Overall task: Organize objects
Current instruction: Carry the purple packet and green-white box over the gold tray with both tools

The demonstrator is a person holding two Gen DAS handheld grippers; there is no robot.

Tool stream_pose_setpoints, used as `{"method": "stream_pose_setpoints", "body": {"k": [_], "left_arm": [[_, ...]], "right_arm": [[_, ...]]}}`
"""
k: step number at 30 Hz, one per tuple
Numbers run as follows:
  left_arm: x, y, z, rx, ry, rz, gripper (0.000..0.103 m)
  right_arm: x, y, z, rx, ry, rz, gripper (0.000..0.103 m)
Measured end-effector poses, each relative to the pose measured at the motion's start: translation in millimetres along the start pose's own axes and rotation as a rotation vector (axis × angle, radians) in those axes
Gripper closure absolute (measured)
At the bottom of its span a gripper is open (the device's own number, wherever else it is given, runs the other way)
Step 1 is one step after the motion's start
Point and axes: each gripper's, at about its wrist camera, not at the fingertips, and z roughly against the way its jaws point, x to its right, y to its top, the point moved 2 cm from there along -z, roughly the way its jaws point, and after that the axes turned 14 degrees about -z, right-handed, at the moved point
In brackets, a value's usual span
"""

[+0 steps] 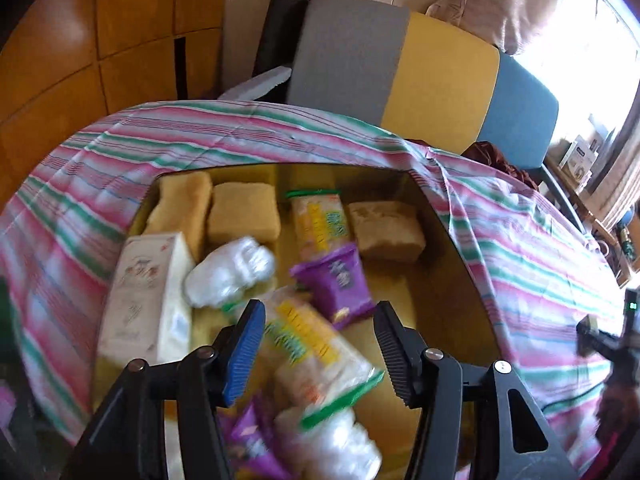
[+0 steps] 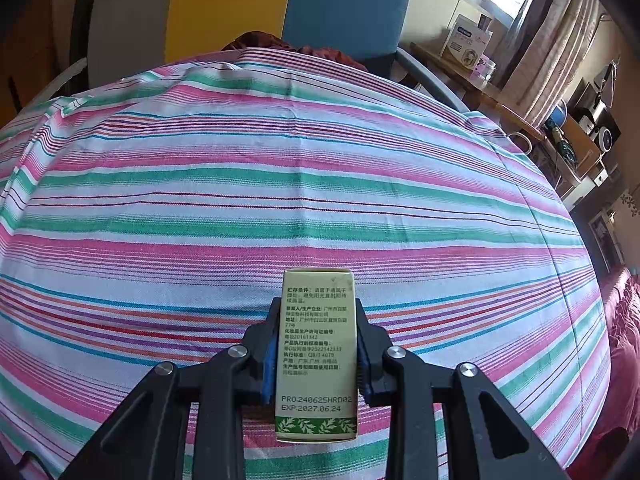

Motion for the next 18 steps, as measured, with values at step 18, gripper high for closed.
{"method": "stream_pose_setpoints", "body": {"k": [18], "left_arm": [[-6, -21, 63, 0.106, 0.128, -0.045, 0.034]], "right_arm": [[-141, -42, 101, -0.062, 0.459, 0.178, 0.073]]}}
